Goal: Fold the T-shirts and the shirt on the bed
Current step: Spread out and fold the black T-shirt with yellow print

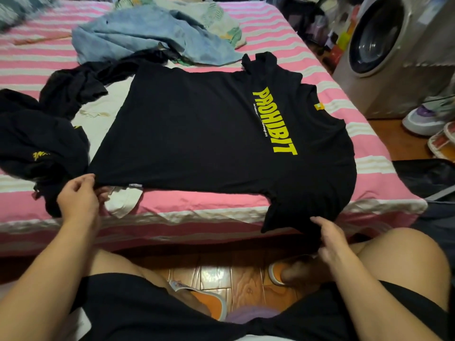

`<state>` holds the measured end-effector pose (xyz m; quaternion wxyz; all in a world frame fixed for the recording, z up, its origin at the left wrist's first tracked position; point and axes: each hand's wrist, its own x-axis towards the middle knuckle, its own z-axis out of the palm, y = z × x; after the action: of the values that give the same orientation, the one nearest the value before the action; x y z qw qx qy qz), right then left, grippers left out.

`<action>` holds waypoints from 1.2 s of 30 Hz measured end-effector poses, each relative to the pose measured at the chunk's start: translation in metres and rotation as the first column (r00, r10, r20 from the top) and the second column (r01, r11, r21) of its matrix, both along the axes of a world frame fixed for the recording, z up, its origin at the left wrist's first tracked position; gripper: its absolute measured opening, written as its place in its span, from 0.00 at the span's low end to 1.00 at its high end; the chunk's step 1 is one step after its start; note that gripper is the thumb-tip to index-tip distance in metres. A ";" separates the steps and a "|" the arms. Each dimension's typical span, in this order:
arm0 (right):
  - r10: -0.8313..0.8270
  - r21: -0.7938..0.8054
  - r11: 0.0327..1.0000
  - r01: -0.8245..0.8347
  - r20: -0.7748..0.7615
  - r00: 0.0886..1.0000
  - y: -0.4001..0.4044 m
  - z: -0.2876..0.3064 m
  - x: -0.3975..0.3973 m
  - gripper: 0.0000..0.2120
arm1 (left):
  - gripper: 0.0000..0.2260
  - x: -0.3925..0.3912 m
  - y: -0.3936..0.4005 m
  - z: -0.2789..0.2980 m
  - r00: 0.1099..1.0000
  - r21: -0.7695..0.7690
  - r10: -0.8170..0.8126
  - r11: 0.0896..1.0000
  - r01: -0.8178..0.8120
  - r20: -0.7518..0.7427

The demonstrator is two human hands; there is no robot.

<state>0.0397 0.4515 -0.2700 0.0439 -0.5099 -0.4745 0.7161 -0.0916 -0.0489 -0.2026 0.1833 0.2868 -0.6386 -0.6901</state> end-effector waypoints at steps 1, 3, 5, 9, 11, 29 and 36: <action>0.053 -0.003 0.999 -0.053 0.026 0.998 -0.001 -0.002 0.007 0.23 | 0.07 -0.001 0.000 -0.003 1.000 0.030 0.013 0.999 -0.012 -0.007; 0.099 -0.033 0.995 -0.098 0.013 0.995 -0.005 0.006 0.025 0.27 | 0.08 -0.003 0.001 -0.006 1.000 0.093 0.023 0.995 -0.023 0.003; 0.076 -0.089 0.992 -0.085 -0.104 0.992 -0.005 0.026 0.039 0.20 | 0.09 -0.004 0.001 -0.003 0.999 0.155 0.037 0.987 -0.039 0.015; -0.013 -0.160 0.986 -0.048 -0.358 0.933 0.006 0.093 0.042 0.18 | 0.10 -0.013 0.007 0.017 0.998 0.247 0.059 0.967 -0.054 -0.013; -0.010 -0.140 0.988 -0.064 -0.470 0.883 0.010 0.136 0.027 0.16 | 0.10 -0.024 0.009 0.032 0.997 0.263 0.064 0.963 -0.051 -0.043; 0.316 0.094 0.948 -0.305 -0.412 0.855 0.075 0.257 -0.347 0.13 | 0.10 -0.268 0.051 0.133 0.984 0.354 -0.176 0.921 0.165 -0.003; 0.379 0.573 0.794 -0.204 -0.205 0.902 0.055 0.144 -0.266 0.06 | 0.07 -0.209 0.106 0.051 0.961 -0.173 -0.179 0.961 0.217 0.211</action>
<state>-0.2265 0.5069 -0.1259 0.1466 -0.2779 -0.7167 0.6226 -0.3010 0.0572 -0.1517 0.0773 0.2673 -0.7433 -0.6083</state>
